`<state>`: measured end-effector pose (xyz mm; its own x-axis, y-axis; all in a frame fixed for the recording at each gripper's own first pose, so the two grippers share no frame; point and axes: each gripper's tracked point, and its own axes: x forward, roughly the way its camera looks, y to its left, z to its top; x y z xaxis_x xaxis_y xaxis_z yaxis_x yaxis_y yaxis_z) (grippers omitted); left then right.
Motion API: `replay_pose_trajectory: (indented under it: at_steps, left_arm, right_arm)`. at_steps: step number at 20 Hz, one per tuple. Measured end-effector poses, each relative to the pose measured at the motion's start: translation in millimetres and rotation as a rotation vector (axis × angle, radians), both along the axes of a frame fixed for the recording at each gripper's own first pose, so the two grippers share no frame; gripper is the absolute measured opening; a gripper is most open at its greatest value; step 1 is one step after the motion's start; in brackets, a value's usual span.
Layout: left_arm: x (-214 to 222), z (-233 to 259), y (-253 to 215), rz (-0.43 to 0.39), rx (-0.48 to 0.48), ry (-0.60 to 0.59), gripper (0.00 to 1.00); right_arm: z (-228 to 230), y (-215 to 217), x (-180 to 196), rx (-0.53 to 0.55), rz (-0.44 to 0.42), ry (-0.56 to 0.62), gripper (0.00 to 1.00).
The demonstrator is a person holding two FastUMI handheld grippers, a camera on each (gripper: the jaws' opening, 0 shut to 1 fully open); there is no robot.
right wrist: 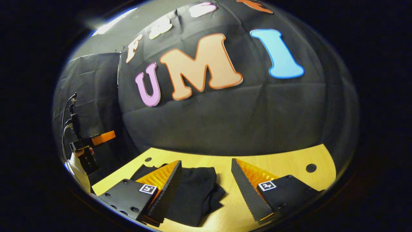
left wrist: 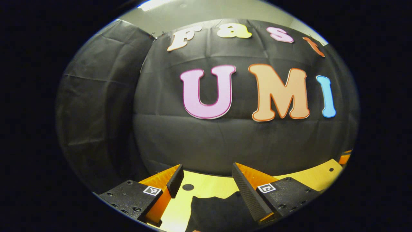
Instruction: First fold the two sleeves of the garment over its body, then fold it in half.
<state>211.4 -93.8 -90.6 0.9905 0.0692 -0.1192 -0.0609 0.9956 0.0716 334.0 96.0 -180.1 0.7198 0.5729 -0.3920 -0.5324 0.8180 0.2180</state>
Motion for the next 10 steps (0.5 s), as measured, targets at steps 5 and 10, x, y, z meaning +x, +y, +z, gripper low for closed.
replay_pose_trajectory:
  at_steps: [5, 10]
  left_arm:
    - [-72, 90, 5, 0.089, -0.040, -0.223, 0.96]
    - [-119, 107, 2, 0.035, -0.081, -0.191, 0.92]
  right_arm:
    - [70, -34, -63, 0.006, -0.063, -0.220, 0.98]
    - [107, -61, -142, 0.019, -0.162, -0.378, 0.94]
